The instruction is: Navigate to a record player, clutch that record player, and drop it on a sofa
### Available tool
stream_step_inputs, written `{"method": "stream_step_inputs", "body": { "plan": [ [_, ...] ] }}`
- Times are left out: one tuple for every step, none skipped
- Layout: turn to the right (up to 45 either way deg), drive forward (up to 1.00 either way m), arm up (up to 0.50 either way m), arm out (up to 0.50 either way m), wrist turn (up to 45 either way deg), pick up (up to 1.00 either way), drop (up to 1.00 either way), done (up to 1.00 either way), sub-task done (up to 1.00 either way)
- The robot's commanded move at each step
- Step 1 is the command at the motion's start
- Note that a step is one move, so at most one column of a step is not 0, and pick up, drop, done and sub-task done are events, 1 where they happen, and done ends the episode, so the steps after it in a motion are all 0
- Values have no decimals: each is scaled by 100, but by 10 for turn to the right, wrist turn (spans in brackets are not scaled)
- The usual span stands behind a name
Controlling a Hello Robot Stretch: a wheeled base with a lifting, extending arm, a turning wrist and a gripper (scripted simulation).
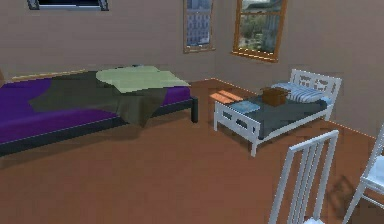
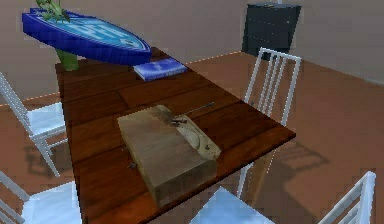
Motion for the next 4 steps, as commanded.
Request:
{"method": "stream_step_inputs", "body": {
  "plan": [
    [0, 0, 50, 0, 0, 0, 0, 0, 0],
    [0, 0, 38, 0, 0, 0, 0, 0, 0],
    [0, 0, 0, 12, 0, 0, 0, 0, 0],
    [0, 0, 0, 0, 450, 0, 0, 0, 0]
  ]
}}
